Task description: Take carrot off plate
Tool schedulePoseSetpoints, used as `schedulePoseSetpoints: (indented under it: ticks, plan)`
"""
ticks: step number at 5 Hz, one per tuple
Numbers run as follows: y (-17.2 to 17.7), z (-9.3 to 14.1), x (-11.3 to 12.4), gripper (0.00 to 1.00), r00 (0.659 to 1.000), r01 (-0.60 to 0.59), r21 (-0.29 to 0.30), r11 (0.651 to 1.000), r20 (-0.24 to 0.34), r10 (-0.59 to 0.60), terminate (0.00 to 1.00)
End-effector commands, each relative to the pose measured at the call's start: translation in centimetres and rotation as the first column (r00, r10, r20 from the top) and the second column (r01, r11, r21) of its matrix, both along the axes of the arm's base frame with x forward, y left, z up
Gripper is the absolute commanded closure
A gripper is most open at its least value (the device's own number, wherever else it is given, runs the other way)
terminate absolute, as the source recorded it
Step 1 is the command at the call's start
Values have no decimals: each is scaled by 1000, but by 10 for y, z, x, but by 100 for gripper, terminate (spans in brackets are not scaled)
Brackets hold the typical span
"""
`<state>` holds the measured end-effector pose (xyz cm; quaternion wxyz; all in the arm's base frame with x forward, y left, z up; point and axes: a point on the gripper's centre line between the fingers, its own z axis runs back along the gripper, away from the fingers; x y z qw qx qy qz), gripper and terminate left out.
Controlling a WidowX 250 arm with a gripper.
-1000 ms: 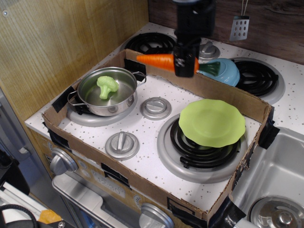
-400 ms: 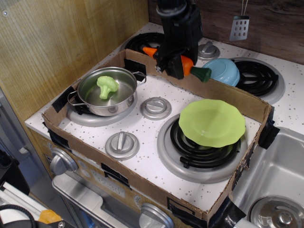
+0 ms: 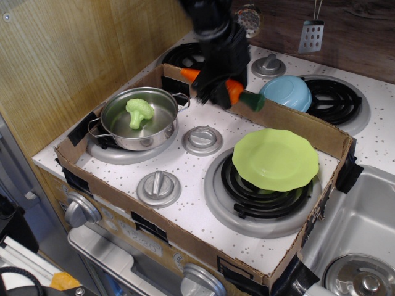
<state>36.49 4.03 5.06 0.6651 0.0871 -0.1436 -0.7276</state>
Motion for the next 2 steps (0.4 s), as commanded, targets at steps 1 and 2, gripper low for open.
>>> schedulePoseSetpoints:
  ticks: [1,2]
  plan:
    - [28,-5,3,100,992,-91,10,996,93,90,0]
    - [30,-9,1,100,992,-91,2,996,85,90,0]
